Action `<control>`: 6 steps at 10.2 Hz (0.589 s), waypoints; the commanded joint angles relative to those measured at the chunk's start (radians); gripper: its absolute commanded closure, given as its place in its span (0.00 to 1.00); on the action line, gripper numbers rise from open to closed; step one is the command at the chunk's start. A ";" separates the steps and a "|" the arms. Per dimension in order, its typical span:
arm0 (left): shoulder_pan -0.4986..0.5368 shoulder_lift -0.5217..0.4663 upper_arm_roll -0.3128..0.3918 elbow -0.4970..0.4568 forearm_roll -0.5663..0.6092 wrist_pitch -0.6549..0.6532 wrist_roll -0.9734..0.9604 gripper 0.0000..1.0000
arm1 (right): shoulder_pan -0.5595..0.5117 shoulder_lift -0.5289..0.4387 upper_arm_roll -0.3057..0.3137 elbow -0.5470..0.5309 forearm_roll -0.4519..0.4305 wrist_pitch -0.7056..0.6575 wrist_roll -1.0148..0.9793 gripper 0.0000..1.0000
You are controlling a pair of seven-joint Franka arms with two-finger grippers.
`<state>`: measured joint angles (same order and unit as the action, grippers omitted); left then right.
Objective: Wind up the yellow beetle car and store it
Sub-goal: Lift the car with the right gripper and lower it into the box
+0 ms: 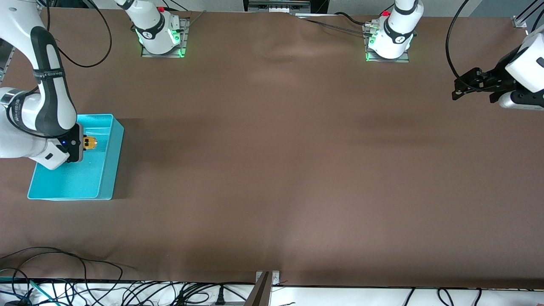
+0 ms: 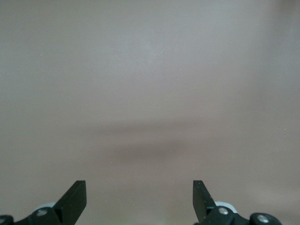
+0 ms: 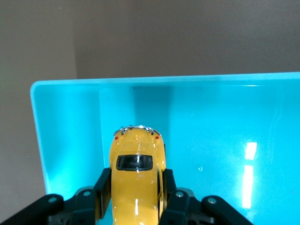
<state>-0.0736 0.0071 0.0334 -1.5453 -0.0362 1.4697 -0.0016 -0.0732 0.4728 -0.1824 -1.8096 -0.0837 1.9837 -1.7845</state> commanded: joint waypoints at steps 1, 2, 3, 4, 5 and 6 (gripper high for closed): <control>-0.002 0.011 0.002 0.028 -0.010 -0.009 0.000 0.00 | -0.023 0.024 0.006 -0.013 -0.011 0.044 -0.047 1.00; -0.002 0.011 0.002 0.028 -0.010 -0.009 0.000 0.00 | -0.025 0.032 0.006 -0.013 -0.011 0.058 -0.047 1.00; -0.002 0.011 0.002 0.028 -0.010 -0.009 0.000 0.00 | -0.034 0.046 0.006 -0.011 -0.011 0.078 -0.061 1.00; -0.003 0.011 0.002 0.028 -0.010 -0.009 -0.001 0.00 | -0.046 0.061 0.006 -0.011 -0.011 0.105 -0.073 1.00; -0.003 0.011 0.000 0.028 -0.010 -0.009 0.000 0.00 | -0.059 0.076 0.006 -0.011 -0.010 0.122 -0.084 1.00; -0.003 0.011 0.000 0.028 -0.010 -0.009 0.000 0.00 | -0.060 0.084 0.008 -0.011 -0.008 0.138 -0.091 1.00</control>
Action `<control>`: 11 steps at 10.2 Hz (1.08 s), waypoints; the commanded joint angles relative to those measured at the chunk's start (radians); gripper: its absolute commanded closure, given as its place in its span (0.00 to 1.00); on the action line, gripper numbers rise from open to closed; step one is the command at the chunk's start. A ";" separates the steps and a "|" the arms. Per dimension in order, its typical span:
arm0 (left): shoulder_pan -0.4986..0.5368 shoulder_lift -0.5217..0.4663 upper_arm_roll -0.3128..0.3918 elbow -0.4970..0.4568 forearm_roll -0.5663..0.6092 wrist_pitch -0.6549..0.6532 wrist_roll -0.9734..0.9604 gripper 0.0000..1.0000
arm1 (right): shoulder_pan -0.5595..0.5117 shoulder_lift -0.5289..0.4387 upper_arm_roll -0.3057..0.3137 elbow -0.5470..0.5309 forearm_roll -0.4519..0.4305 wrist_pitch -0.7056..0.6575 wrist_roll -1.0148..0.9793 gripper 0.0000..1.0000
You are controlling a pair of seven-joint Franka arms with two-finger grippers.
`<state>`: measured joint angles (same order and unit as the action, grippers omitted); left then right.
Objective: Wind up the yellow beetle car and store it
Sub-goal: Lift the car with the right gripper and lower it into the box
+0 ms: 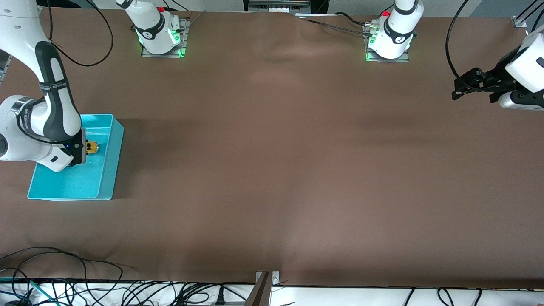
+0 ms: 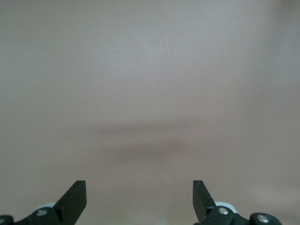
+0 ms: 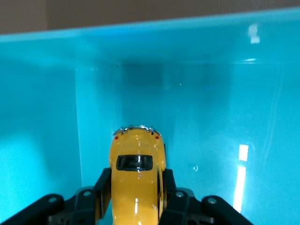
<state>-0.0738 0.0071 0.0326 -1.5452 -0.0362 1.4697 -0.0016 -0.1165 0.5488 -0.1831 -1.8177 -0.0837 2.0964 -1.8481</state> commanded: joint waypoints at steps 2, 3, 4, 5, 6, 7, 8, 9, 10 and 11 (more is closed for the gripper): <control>-0.003 0.011 0.001 0.028 -0.010 -0.009 0.000 0.00 | -0.025 0.020 0.008 -0.003 -0.007 0.036 -0.040 1.00; -0.003 0.011 0.001 0.028 -0.010 -0.009 0.000 0.00 | -0.026 0.031 0.008 -0.003 -0.005 0.037 -0.040 1.00; -0.003 0.011 0.001 0.028 -0.010 -0.009 -0.001 0.00 | -0.026 0.033 0.008 -0.003 -0.004 0.037 -0.040 1.00; -0.003 0.011 0.001 0.028 -0.010 -0.009 0.000 0.00 | -0.026 0.033 0.008 -0.003 -0.004 0.036 -0.040 0.73; -0.003 0.011 0.001 0.028 -0.011 -0.009 0.000 0.00 | -0.026 0.033 0.008 -0.003 -0.002 0.036 -0.040 0.37; -0.003 0.011 0.001 0.028 -0.013 -0.009 0.000 0.00 | -0.026 0.031 0.008 -0.003 -0.001 0.033 -0.040 0.26; -0.003 0.011 0.001 0.028 -0.011 -0.009 0.000 0.00 | -0.026 0.030 0.010 -0.003 -0.001 0.024 -0.042 0.22; -0.003 0.011 0.001 0.028 -0.011 -0.009 0.000 0.00 | -0.025 0.022 0.011 -0.002 -0.001 0.016 -0.048 0.18; -0.003 0.010 0.001 0.028 -0.011 -0.009 0.000 0.00 | -0.025 0.019 0.011 0.003 -0.001 0.004 -0.059 0.14; -0.003 0.010 0.001 0.028 -0.011 -0.009 0.000 0.00 | -0.025 0.008 0.013 0.009 -0.001 -0.019 -0.060 0.14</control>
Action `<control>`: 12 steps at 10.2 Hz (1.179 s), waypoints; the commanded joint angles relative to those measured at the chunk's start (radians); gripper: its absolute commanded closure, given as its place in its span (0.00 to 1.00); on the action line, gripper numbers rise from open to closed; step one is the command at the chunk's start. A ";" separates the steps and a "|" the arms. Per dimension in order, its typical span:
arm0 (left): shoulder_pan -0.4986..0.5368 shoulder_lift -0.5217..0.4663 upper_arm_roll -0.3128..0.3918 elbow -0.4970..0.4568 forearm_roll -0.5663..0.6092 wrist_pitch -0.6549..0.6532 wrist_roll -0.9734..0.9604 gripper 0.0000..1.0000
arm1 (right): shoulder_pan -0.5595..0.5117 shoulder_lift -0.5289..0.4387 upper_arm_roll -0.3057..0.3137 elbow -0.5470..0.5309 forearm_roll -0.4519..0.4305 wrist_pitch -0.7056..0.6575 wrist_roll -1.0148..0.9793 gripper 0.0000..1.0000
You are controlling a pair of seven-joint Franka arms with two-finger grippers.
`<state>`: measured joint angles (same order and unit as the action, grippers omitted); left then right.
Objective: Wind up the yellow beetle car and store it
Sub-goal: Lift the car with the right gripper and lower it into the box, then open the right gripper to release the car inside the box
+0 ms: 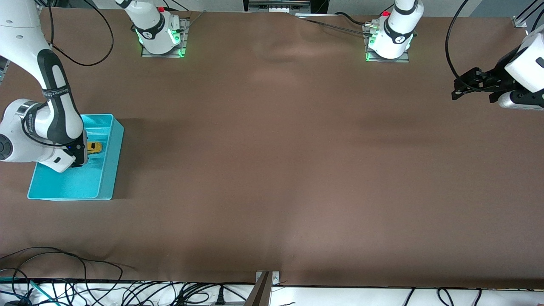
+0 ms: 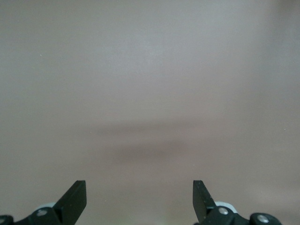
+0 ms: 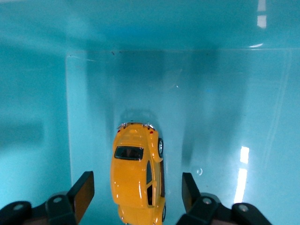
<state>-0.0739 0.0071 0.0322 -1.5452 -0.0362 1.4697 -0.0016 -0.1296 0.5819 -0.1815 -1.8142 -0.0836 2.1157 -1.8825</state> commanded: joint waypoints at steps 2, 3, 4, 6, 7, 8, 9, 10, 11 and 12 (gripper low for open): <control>-0.003 0.011 0.002 0.028 -0.011 -0.009 0.000 0.00 | -0.010 -0.085 0.016 0.010 0.004 -0.092 -0.017 0.12; -0.003 0.010 0.003 0.028 -0.011 -0.009 0.000 0.00 | -0.008 -0.117 0.016 0.019 0.004 -0.124 -0.012 0.12; -0.003 0.010 0.002 0.028 -0.011 -0.009 0.000 0.00 | -0.005 -0.140 0.016 0.039 0.005 -0.176 -0.009 0.12; -0.001 0.010 0.005 0.028 -0.010 -0.009 0.000 0.00 | 0.004 -0.175 0.019 0.114 0.033 -0.320 0.069 0.12; 0.000 0.011 0.005 0.028 -0.010 -0.009 0.000 0.00 | 0.021 -0.213 0.019 0.136 0.035 -0.365 0.148 0.12; 0.000 0.010 0.003 0.028 -0.011 -0.009 0.000 0.00 | 0.042 -0.259 0.020 0.139 0.033 -0.391 0.251 0.12; 0.000 0.010 0.003 0.028 -0.011 -0.009 0.000 0.00 | 0.068 -0.289 0.019 0.139 0.035 -0.429 0.375 0.10; 0.000 0.010 0.003 0.028 -0.011 -0.009 0.000 0.00 | 0.071 -0.307 0.033 0.139 0.041 -0.456 0.498 0.08; 0.000 0.011 0.003 0.028 -0.011 -0.009 0.000 0.00 | 0.071 -0.333 0.062 0.139 0.044 -0.462 0.578 0.08; 0.000 0.010 0.003 0.028 -0.011 -0.009 0.000 0.00 | 0.071 -0.349 0.077 0.139 0.045 -0.470 0.668 0.08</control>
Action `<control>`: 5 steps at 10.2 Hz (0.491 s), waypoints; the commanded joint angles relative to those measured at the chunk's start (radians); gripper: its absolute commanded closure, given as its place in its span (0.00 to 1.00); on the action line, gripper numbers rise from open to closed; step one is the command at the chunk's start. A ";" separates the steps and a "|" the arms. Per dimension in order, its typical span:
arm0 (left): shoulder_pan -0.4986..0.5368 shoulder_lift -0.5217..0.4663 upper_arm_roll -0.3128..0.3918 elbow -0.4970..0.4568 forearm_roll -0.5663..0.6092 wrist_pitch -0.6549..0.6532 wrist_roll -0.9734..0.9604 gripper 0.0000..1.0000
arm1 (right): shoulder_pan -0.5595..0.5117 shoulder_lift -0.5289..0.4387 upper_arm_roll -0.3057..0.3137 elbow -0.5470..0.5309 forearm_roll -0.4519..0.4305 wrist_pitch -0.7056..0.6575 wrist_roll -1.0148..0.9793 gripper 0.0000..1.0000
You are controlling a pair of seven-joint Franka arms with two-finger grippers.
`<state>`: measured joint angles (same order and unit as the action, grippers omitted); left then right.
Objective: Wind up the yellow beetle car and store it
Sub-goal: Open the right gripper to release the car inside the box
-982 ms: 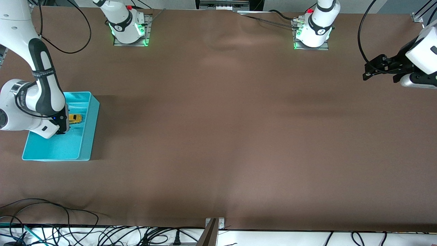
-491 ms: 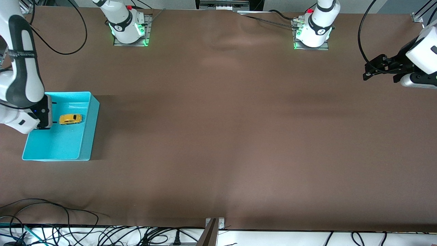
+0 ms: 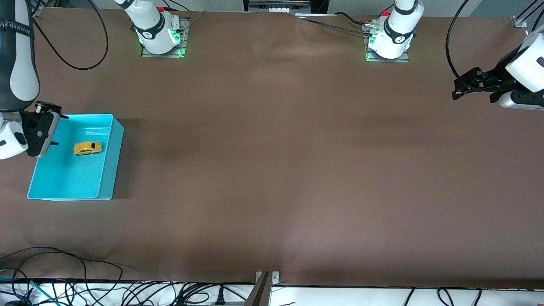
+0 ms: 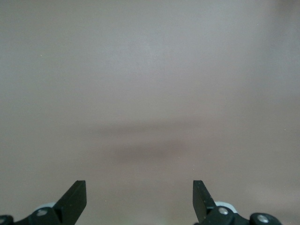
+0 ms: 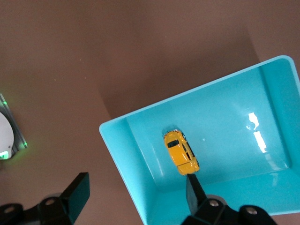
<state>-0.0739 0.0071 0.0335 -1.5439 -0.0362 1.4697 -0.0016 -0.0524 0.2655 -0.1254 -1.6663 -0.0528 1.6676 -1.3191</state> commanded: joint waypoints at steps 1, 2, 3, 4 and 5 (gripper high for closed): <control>0.000 0.010 0.002 0.027 -0.011 -0.009 0.000 0.00 | -0.006 -0.052 0.039 -0.010 0.051 -0.026 0.210 0.08; 0.000 0.010 0.002 0.027 -0.011 -0.009 0.000 0.00 | -0.006 -0.070 0.046 -0.010 0.091 -0.026 0.312 0.08; 0.000 0.010 0.002 0.027 -0.010 -0.009 0.000 0.00 | -0.006 -0.078 0.052 -0.010 0.102 -0.028 0.421 0.08; 0.000 0.010 0.002 0.027 -0.010 -0.009 0.000 0.00 | -0.006 -0.097 0.056 -0.010 0.108 -0.032 0.513 0.08; 0.000 0.010 0.002 0.027 -0.011 -0.011 0.000 0.00 | -0.004 -0.116 0.076 -0.010 0.110 -0.035 0.632 0.08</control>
<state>-0.0739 0.0071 0.0335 -1.5438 -0.0362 1.4697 -0.0016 -0.0505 0.1936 -0.0737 -1.6661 0.0363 1.6540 -0.8234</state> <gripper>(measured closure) 0.000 0.079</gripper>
